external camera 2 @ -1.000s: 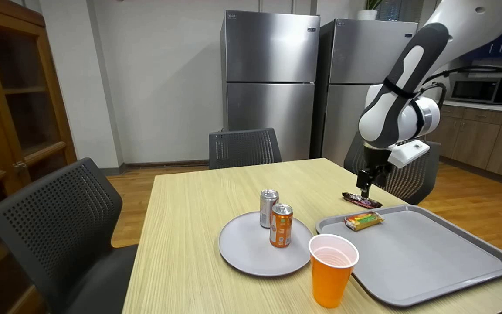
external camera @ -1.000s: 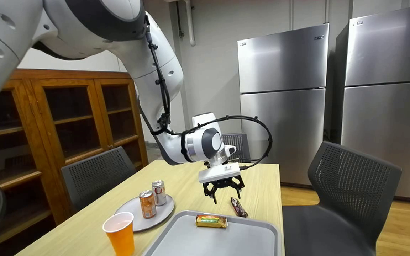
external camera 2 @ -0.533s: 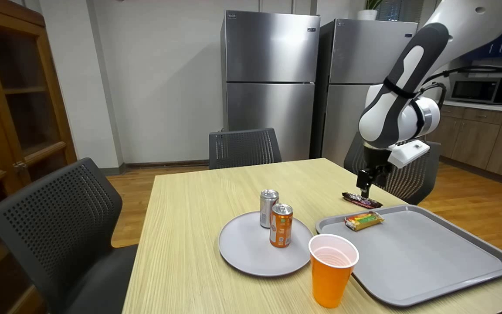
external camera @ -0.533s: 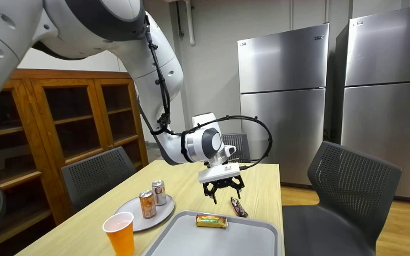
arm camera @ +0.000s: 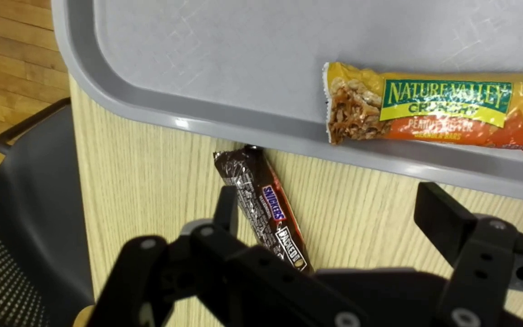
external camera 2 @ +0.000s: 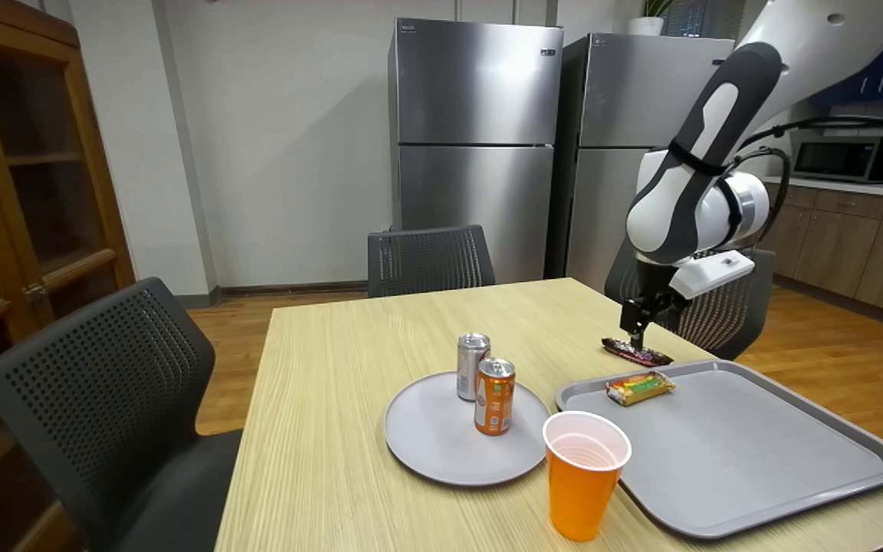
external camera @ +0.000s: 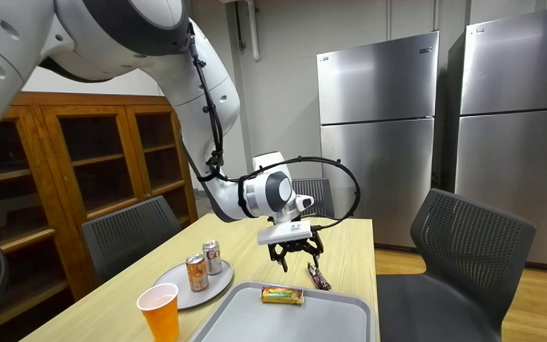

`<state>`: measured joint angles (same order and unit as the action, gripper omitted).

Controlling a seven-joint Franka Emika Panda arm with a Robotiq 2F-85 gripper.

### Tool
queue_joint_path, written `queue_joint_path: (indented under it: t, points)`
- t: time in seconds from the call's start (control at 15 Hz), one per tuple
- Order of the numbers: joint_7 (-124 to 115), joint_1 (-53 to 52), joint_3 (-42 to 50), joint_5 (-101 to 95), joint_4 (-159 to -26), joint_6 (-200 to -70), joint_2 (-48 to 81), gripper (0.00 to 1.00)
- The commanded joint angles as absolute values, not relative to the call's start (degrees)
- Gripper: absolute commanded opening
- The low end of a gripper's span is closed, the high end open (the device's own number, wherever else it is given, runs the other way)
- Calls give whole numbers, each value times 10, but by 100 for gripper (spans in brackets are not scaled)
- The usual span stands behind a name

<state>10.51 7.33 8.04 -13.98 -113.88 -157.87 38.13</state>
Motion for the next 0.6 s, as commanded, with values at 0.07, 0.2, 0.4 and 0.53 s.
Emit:
queue_joint_path:
  t: [0.07,0.2,0.4,0.53]
  points:
    - [-1,25,116,-130,-1164,-1585,375,100]
    - [-61,3,134,-119,-1166,-1578,378,100]
    - [-122,-11,139,-90,-1164,-1566,385,100]
    - [-154,-14,138,-64,-1158,-1558,392,100]
